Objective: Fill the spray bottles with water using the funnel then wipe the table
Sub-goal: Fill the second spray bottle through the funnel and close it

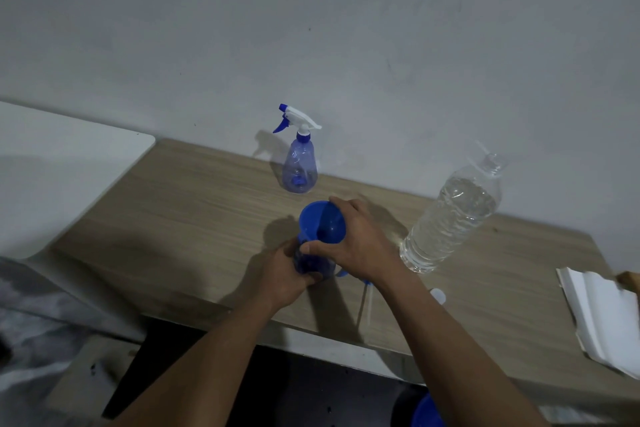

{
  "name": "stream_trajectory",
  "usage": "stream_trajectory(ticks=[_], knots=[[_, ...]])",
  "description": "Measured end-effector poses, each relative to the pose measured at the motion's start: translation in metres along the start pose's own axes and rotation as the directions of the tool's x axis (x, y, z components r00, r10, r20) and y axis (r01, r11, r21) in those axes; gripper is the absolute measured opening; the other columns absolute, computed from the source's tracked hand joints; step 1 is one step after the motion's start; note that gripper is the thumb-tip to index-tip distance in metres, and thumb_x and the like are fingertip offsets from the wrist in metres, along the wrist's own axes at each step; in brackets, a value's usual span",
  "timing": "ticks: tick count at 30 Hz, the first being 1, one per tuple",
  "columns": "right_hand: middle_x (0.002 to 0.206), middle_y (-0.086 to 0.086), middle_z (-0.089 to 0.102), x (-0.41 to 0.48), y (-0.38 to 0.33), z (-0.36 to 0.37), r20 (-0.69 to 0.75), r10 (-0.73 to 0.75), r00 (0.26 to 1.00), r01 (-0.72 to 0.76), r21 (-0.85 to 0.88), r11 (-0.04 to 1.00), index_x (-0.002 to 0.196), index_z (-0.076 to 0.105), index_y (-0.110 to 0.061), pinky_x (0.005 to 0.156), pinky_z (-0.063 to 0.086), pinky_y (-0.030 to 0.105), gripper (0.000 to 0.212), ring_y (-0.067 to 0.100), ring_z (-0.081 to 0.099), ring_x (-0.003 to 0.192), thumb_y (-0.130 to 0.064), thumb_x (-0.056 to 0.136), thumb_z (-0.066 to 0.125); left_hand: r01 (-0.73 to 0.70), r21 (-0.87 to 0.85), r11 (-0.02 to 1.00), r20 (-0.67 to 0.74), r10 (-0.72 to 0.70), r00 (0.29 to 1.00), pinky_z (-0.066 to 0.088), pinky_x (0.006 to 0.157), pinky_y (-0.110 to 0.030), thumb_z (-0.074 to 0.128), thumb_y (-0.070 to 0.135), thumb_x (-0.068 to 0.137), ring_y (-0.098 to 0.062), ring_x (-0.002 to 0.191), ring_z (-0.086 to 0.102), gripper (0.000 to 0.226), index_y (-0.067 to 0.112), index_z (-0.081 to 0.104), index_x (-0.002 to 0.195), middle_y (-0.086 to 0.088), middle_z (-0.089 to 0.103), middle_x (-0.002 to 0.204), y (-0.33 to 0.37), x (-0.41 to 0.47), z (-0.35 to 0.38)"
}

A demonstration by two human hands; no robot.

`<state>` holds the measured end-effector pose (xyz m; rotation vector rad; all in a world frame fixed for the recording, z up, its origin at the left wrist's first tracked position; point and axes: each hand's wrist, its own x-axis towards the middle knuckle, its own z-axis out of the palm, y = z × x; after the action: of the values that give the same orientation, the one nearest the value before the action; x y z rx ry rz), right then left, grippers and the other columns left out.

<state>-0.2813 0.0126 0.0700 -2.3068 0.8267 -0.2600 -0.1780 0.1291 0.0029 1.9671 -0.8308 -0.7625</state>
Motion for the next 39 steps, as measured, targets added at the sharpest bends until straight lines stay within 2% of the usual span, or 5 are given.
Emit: stream_trajectory(ticks=[16,24,28,34,39], knots=[[0.152,0.002,0.042,-0.010,-0.010,0.001,-0.027,0.106,0.994,-0.105,0.029,0.994,0.153,0.033,-0.018,0.097,0.039,0.025,0.097,0.021,0.045,0.135,-0.058,0.077,0.078,-0.047,0.093,0.995,0.034,0.044,0.998,0.035,0.051,-0.010,0.078,0.013,0.080,-0.001,0.065,0.050,0.040,0.035,0.047,0.094,0.017,0.050,0.072,-0.017,0.007,0.001],[0.154,0.002,0.040,-0.028,-0.013,-0.008,-0.218,0.115,0.969,-0.124,-0.028,0.992,0.154,0.034,-0.021,0.108,0.038,0.032,0.083,0.018,0.042,0.139,-0.064,0.089,0.060,-0.008,-0.012,1.000,0.043,0.009,0.999,0.036,0.063,-0.009,0.082,0.021,0.077,-0.008,0.097,0.059,0.073,0.018,0.042,0.138,0.007,0.057,0.119,-0.016,0.003,-0.005],[0.137,0.003,0.048,-0.043,-0.008,-0.027,-0.542,0.091,0.836,-0.113,-0.007,0.994,0.143,0.049,-0.016,0.101,0.043,0.028,0.061,0.018,0.049,0.127,-0.047,0.093,0.065,-0.068,-0.168,0.984,-0.058,0.059,0.997,0.044,0.103,-0.036,0.091,0.031,0.061,-0.015,0.132,0.044,0.112,0.028,0.023,0.150,0.007,0.041,0.146,-0.009,0.000,-0.009],[0.145,0.014,0.032,-0.038,0.024,-0.061,-0.877,0.192,0.440,-0.197,0.114,0.974,0.149,0.031,-0.018,0.111,0.037,0.050,0.087,0.027,0.031,0.134,-0.041,0.080,0.080,-0.166,-0.217,0.962,-0.068,0.154,0.986,0.043,0.102,-0.037,0.095,0.042,0.055,-0.011,0.127,0.046,0.117,0.038,0.021,0.147,0.011,0.042,0.138,0.010,0.003,-0.017],[0.163,0.009,0.018,-0.026,0.081,-0.068,-0.706,0.471,0.529,-0.187,0.445,0.876,0.157,0.008,-0.026,0.122,0.027,0.048,0.124,0.027,0.021,0.151,-0.041,0.067,0.092,-0.206,-0.246,0.947,-0.040,0.202,0.979,0.040,0.099,-0.030,0.092,0.039,0.060,0.001,0.117,0.047,0.115,0.043,0.022,0.151,0.030,0.044,0.124,0.025,0.004,-0.018]])
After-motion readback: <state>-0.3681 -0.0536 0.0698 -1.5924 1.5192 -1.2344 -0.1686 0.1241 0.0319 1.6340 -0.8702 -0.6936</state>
